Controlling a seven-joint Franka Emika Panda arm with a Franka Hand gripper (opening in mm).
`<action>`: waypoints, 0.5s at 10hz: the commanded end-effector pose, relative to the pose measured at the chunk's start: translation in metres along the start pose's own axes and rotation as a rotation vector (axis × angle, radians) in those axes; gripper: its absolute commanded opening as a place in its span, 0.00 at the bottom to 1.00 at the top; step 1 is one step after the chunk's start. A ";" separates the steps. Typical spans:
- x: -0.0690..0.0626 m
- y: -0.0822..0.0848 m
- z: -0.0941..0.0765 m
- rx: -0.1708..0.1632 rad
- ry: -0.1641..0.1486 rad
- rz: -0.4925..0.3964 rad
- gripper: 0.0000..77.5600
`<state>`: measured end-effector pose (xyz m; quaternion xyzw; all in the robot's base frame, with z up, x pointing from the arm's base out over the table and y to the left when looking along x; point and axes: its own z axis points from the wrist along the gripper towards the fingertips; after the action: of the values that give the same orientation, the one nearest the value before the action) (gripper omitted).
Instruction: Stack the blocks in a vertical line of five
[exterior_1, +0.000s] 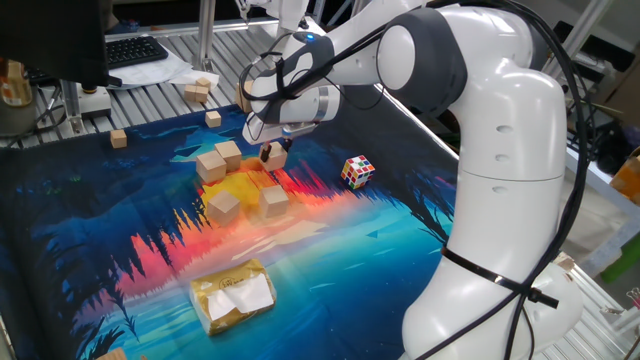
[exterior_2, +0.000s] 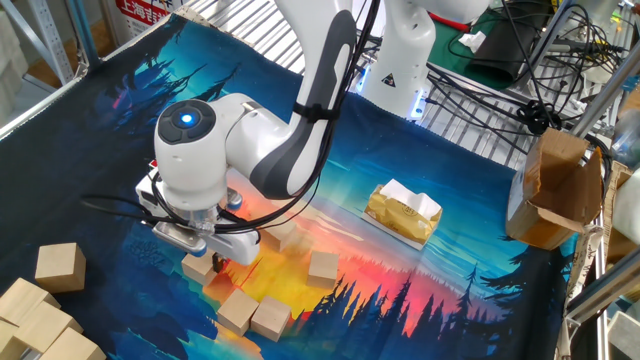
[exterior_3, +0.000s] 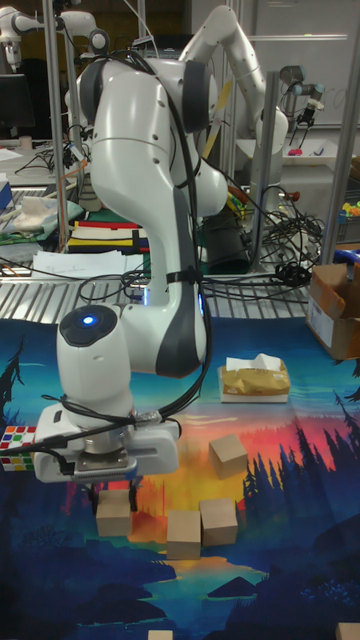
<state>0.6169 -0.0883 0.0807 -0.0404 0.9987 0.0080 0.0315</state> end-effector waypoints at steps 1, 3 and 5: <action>0.009 0.003 -0.032 -0.002 0.012 0.094 0.02; 0.009 0.004 -0.033 -0.004 0.011 0.103 0.02; 0.011 0.006 -0.040 -0.004 0.015 0.132 0.02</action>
<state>0.6047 -0.0853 0.1126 0.0143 0.9996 0.0114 0.0238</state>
